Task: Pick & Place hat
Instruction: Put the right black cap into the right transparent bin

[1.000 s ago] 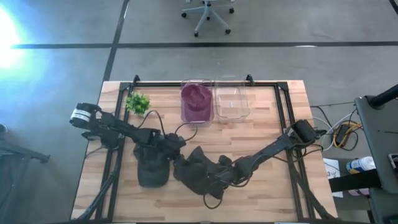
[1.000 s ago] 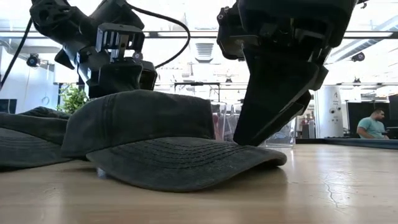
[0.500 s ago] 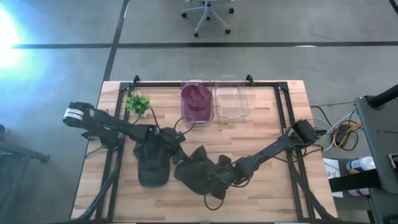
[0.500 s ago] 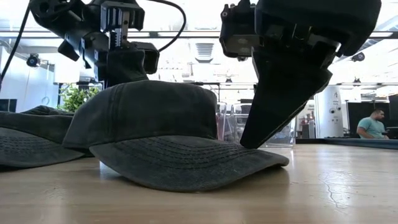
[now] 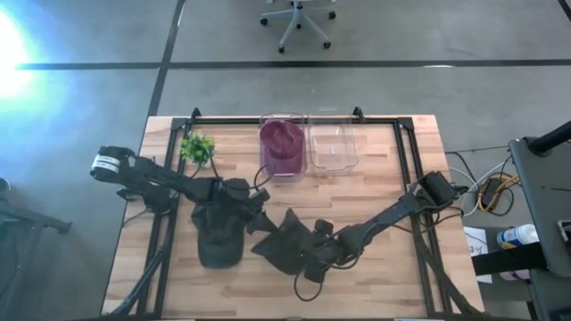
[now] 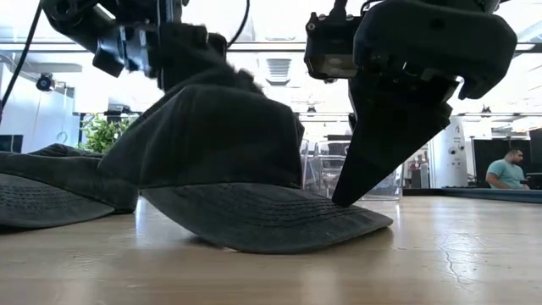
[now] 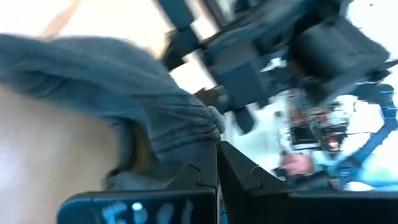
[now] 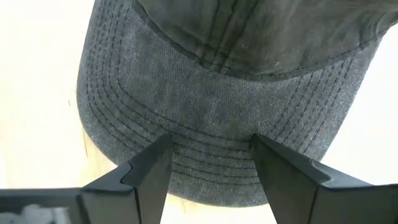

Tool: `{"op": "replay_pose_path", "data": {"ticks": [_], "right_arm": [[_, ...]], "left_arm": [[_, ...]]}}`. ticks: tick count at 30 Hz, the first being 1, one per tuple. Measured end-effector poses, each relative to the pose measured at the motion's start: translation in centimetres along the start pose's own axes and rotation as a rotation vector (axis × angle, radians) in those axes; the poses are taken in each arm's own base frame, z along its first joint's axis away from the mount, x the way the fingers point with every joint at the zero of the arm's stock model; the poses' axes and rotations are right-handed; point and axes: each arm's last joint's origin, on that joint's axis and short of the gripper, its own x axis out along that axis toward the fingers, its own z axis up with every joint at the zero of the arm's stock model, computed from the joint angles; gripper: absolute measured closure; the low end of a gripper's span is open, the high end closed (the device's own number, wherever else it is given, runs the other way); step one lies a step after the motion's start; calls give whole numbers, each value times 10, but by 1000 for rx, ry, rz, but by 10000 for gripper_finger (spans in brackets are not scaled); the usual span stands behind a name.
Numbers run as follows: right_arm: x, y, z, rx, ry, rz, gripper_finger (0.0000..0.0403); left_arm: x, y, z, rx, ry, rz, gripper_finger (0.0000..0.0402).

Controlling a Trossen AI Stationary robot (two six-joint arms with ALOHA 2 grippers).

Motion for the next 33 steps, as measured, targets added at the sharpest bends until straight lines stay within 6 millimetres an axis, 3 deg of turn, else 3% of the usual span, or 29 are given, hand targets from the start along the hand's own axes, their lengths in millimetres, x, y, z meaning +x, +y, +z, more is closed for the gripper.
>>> {"op": "replay_pose_path", "data": {"ticks": [6, 13, 20, 33], "right_arm": [[0, 0, 0, 0, 0, 0, 184], [0, 0, 0, 0, 1, 1, 184], [0, 0, 0, 1, 2, 3, 184], [0, 0, 0, 2, 0, 5, 184]], "left_arm": [[-1, 11, -6, -17, 32, 135, 366], [0, 7, -2, -6, 14, 149, 264], [0, 7, 0, 89, 51, 283, 177], [3, 23, 6, 168, 65, 325, 165]]}}
